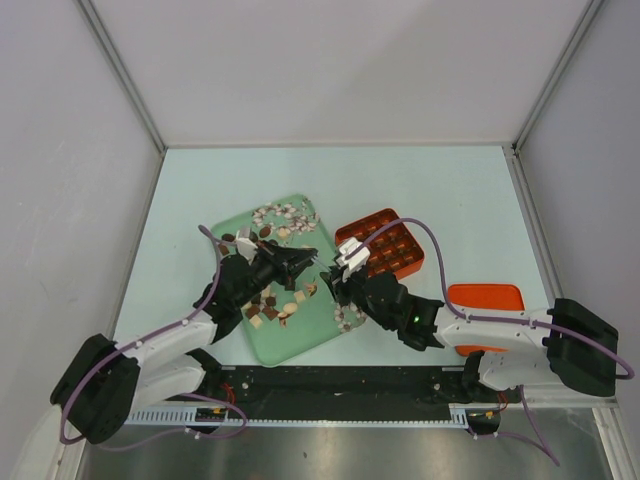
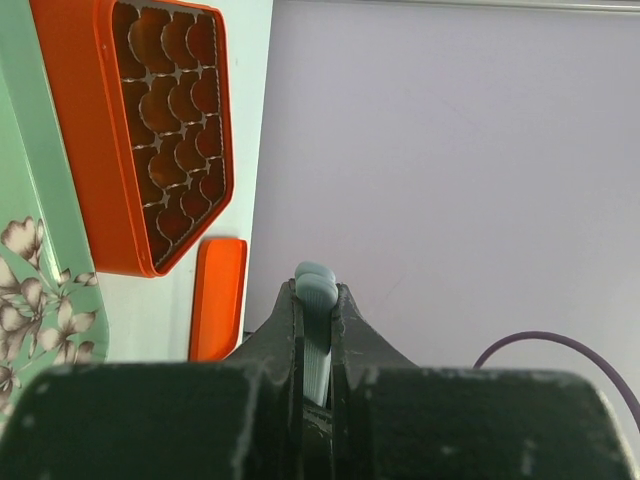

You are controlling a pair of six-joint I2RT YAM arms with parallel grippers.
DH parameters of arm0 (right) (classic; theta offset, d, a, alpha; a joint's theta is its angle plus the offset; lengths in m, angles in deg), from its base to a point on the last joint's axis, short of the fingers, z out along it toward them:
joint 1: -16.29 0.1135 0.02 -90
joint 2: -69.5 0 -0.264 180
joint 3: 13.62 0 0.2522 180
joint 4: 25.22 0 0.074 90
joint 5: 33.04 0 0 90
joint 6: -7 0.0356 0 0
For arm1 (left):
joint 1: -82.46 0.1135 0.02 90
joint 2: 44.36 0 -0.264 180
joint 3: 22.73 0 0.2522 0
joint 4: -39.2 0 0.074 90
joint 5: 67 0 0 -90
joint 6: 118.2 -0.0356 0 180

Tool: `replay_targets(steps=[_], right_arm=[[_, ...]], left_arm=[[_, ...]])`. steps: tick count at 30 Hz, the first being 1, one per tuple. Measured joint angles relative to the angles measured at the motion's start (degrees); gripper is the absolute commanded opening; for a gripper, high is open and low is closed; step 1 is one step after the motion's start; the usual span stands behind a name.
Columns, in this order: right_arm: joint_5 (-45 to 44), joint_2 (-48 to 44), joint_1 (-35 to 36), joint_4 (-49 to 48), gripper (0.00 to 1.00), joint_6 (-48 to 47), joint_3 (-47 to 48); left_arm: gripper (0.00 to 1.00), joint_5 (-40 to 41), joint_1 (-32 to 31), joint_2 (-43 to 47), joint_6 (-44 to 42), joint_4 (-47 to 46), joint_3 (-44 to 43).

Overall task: Pack the chocolate
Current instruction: Adjust the clamp.

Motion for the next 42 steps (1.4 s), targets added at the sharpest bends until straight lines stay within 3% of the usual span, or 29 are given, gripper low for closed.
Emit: replay_targets(steps=[1,4,11,14,19,25,31,36,42], right_arm=[[-0.02,0.0,0.02,-0.02,0.19,-0.2,0.0],[-0.04,0.0,0.2,-0.22,0.12,-0.7,0.0],[1.36,-0.02,0.26,2.05,0.04,-0.81,0.13],[2.71,0.04,0.2,5.75,0.03,-0.74,0.98],[6.25,0.87,-0.57,12.35,0.02,0.55,4.02],[10.12,4.92,-2.19,21.18,0.01,2.38,9.64],[12.13,11.06,-2.84,29.81,0.01,5.29,14.23],[12.33,16.96,-2.84,33.73,0.01,6.84,18.43],[12.02,20.52,-2.67,38.16,0.02,9.14,21.9]], left_arm=[[0.02,0.04,0.0,0.15,0.0,0.09,0.02],[0.22,0.07,0.02,0.59,-0.09,0.35,0.02],[0.61,1.2,0.52,3.26,-3.8,4.98,-0.02],[0.77,2.93,1.88,6.97,-8.74,11.96,-1.36],[0.99,10.4,4.87,14.88,-25.05,29.05,-10.75],[1.0,22.71,5.42,18.43,-50.4,41.97,-26.25],[1.0,28.85,5.79,17.51,-69.53,46.1,-32.11],[1.0,30.99,6.69,16.37,-76.46,46.47,-31.63],[1.0,31.56,10.67,16.65,-78.82,48.28,-28.68]])
